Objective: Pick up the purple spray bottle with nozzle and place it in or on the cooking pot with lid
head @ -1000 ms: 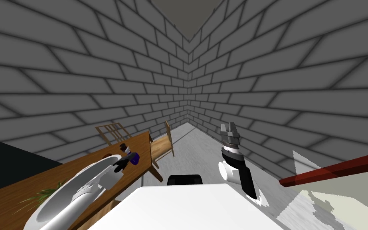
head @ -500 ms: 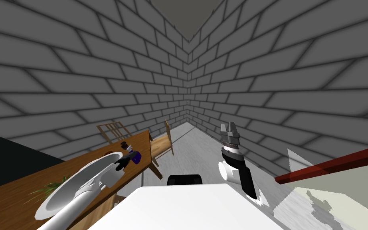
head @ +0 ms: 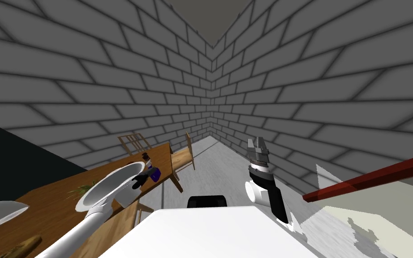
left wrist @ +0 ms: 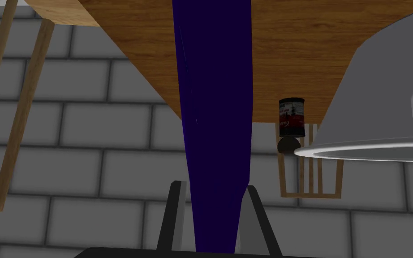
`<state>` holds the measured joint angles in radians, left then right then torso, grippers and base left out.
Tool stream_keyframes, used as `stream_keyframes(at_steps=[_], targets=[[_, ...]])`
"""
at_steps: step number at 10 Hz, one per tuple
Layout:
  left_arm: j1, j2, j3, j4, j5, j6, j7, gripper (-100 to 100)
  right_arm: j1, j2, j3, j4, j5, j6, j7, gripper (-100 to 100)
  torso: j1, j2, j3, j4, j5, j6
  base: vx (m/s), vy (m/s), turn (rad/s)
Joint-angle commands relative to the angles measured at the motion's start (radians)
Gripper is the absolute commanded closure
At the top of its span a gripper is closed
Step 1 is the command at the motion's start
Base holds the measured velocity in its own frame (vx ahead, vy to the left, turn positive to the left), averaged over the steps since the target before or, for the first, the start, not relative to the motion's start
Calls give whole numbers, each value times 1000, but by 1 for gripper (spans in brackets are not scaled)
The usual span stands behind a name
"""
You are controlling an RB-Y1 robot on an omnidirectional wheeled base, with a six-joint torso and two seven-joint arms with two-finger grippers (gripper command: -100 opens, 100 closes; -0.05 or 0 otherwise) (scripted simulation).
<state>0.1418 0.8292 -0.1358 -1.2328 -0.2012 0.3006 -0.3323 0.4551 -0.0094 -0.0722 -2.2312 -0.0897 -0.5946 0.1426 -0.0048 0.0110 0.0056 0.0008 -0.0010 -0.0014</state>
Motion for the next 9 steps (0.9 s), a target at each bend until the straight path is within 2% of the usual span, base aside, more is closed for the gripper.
stream_keyframes(at_steps=[1,3,4,9], targets=[[4,23,-24,-37,5,19,2,100,0,0,0,0,0,0,0,0,0,0,0,0,0,0,-179,-43,48],[13,53,-53,-91,15,44,6,100,0,0,0,0,0,0,0,0,0,2,1,0,0,0,-179,-53,53],[13,53,-53,-93,15,44,6,100,0,0,0,0,0,0,0,0,-1,1,1,0,0,0,-119,-56,18],[38,132,-112,-215,48,97,19,100,0,0,0,0,0,0,0,0,0,-1,0,0,-1,0,-126,-34,42]])
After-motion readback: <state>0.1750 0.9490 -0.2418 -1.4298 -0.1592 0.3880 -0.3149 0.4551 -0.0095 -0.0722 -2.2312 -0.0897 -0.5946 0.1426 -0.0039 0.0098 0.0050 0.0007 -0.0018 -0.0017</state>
